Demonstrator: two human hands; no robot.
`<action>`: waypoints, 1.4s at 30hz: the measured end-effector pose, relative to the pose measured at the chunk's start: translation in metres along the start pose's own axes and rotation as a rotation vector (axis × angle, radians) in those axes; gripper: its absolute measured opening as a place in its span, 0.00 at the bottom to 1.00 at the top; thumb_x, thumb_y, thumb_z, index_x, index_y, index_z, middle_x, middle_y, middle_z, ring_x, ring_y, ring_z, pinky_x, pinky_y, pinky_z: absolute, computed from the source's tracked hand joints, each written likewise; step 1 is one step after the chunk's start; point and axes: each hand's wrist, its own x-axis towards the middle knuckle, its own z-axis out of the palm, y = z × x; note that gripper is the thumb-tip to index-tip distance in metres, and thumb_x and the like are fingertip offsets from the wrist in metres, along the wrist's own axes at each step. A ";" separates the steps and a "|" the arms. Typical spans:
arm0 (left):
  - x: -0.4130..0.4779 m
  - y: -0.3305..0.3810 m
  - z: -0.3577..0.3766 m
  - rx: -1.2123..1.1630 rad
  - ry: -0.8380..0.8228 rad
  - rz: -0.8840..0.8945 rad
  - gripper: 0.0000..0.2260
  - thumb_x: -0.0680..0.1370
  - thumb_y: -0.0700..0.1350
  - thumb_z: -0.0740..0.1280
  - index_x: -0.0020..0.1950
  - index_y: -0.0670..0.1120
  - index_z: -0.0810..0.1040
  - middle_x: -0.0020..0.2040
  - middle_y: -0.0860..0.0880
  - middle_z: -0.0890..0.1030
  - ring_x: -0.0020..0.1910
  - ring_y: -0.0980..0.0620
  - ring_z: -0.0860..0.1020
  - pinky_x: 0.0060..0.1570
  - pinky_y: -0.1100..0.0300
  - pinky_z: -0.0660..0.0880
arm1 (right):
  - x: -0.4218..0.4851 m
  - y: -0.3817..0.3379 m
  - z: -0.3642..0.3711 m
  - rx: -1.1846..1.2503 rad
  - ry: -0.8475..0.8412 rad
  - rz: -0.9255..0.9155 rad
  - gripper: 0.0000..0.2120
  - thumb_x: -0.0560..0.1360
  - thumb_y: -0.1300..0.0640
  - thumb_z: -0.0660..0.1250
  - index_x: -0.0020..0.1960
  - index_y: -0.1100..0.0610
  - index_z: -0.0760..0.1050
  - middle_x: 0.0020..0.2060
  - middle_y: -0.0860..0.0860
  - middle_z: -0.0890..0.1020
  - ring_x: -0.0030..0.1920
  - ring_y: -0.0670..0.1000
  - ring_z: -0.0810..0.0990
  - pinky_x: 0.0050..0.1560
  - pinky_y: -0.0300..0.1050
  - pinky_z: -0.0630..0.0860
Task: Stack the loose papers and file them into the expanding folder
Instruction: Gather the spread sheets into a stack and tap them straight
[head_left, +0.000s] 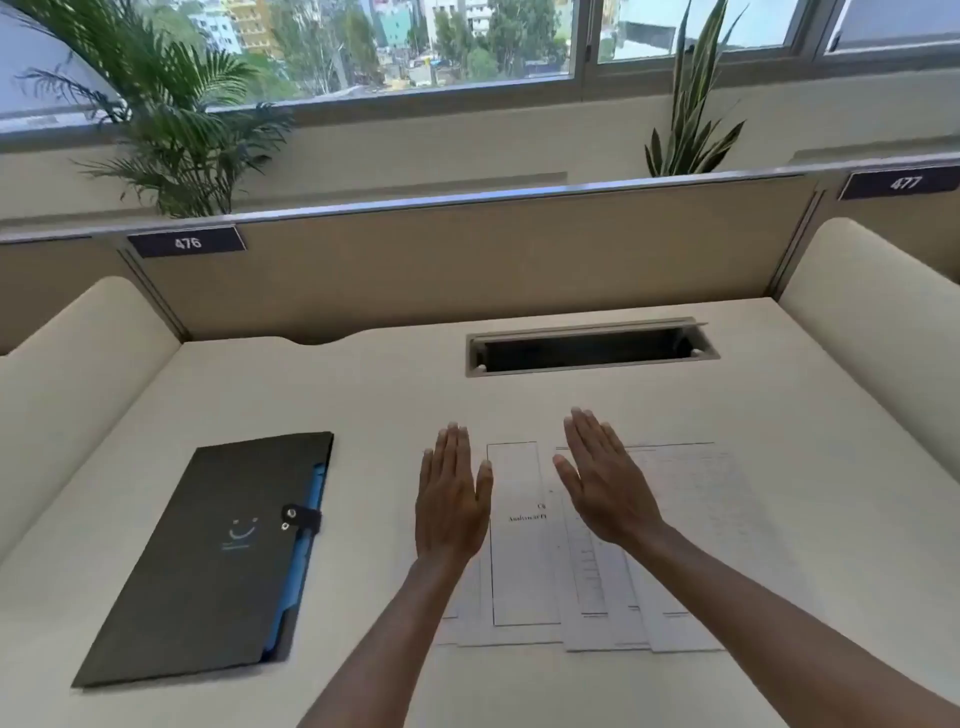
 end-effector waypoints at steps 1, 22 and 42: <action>-0.009 0.000 0.003 -0.010 -0.034 -0.029 0.26 0.84 0.53 0.48 0.80 0.46 0.49 0.81 0.48 0.51 0.78 0.56 0.45 0.77 0.58 0.42 | -0.009 0.000 0.004 -0.006 -0.033 0.014 0.30 0.83 0.44 0.43 0.80 0.58 0.47 0.80 0.53 0.49 0.80 0.48 0.43 0.77 0.42 0.38; -0.097 -0.016 0.048 0.062 -0.269 -0.038 0.27 0.83 0.53 0.51 0.80 0.45 0.51 0.81 0.49 0.51 0.78 0.57 0.44 0.76 0.60 0.40 | -0.108 0.007 0.059 0.038 -0.281 0.106 0.34 0.81 0.39 0.41 0.80 0.57 0.42 0.81 0.50 0.44 0.80 0.46 0.41 0.80 0.45 0.42; -0.074 -0.041 0.016 -0.071 -0.022 -0.257 0.23 0.78 0.43 0.66 0.72 0.40 0.68 0.75 0.42 0.67 0.76 0.44 0.61 0.76 0.48 0.56 | -0.070 0.076 -0.002 0.127 -0.002 0.434 0.26 0.82 0.55 0.59 0.76 0.64 0.62 0.79 0.57 0.57 0.80 0.54 0.53 0.79 0.50 0.48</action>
